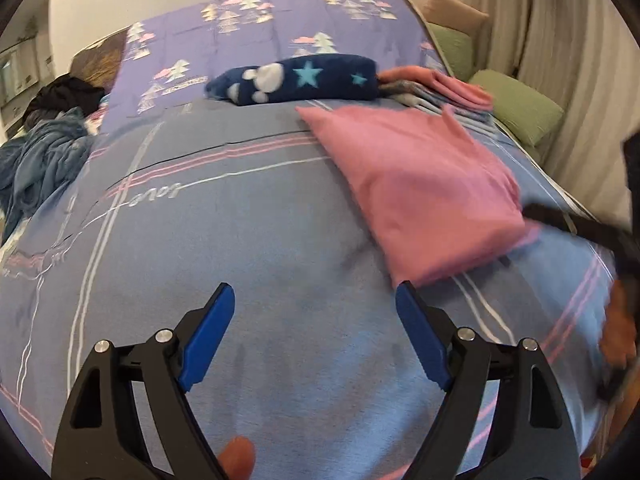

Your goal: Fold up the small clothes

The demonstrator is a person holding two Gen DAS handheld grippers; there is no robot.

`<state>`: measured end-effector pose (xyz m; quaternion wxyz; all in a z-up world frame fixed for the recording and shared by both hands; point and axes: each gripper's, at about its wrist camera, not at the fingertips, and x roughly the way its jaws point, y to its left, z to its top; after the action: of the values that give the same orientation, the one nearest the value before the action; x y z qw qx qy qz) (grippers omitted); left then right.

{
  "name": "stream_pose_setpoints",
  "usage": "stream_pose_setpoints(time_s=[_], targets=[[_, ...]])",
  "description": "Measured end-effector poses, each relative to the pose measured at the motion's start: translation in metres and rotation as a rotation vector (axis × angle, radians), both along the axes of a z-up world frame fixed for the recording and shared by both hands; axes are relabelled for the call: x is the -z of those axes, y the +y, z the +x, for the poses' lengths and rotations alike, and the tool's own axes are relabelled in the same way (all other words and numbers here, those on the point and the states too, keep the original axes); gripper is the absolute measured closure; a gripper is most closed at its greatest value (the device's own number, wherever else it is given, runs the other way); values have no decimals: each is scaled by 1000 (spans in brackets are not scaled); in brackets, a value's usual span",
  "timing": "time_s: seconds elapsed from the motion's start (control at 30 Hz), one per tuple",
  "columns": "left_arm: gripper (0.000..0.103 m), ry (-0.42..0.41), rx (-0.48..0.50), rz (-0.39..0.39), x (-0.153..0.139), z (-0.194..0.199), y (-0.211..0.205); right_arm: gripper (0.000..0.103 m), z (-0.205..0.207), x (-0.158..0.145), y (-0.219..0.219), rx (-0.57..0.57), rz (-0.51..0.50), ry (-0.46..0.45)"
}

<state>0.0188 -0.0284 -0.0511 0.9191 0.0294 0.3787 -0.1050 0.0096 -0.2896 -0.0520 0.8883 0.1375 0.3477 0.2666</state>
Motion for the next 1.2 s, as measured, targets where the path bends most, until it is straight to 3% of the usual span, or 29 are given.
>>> stream_pose_setpoints(time_s=[0.03,0.1,0.2,0.3,0.4,0.8,0.9,0.97,1.03,1.13,1.2], targets=[[20,2,-25,-5,0,3,5,53,-1,2,15,-43,-8,16],[20,6,-71,-28,0,6,17,53,1,13,50,-134,-29,59],[20,-6,-121,-54,-3,4,37,53,10,26,81,-140,-87,99],[20,-15,-153,-47,-3,1,53,53,20,29,85,-115,-54,121],[20,-14,-165,-60,-2,-1,64,53,22,23,86,-70,-72,80],[20,5,-124,-79,7,4,70,53,13,10,98,-18,-133,3],[20,25,-125,-103,11,7,73,53,28,18,106,-33,-131,39],[20,34,-121,-120,12,8,72,55,39,28,112,-50,-112,110],[20,32,-123,-123,11,8,73,66,40,30,110,-36,-92,132],[20,28,-132,-127,9,10,78,69,30,25,102,-136,-66,116],[20,34,-140,-124,8,16,80,71,23,34,93,-246,-37,194]])
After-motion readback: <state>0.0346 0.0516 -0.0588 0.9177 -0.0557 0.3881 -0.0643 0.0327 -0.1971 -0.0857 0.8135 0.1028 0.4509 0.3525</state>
